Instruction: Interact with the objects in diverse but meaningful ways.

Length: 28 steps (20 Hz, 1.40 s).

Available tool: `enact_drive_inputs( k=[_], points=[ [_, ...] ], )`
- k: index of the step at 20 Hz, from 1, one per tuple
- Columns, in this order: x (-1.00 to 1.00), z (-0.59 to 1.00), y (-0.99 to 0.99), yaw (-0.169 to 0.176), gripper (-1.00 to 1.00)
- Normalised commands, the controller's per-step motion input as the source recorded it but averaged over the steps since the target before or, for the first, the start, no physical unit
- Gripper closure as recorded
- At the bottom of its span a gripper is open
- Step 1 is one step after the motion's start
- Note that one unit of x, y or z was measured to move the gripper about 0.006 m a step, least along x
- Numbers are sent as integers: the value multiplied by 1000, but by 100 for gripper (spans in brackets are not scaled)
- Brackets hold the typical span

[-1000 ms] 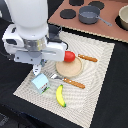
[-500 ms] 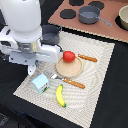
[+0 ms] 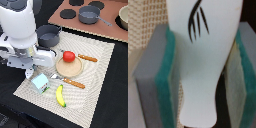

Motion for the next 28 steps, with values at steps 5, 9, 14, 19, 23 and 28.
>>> enact_drive_inputs(
  k=[5,9,14,19,23,28],
  points=[
    [-273,175,22,-2,-100],
    [-73,714,156,-20,-100],
    [353,964,381,1,-100],
    [527,634,432,96,-100],
    [420,537,434,176,-100],
    [435,503,397,161,-100]
  ],
)
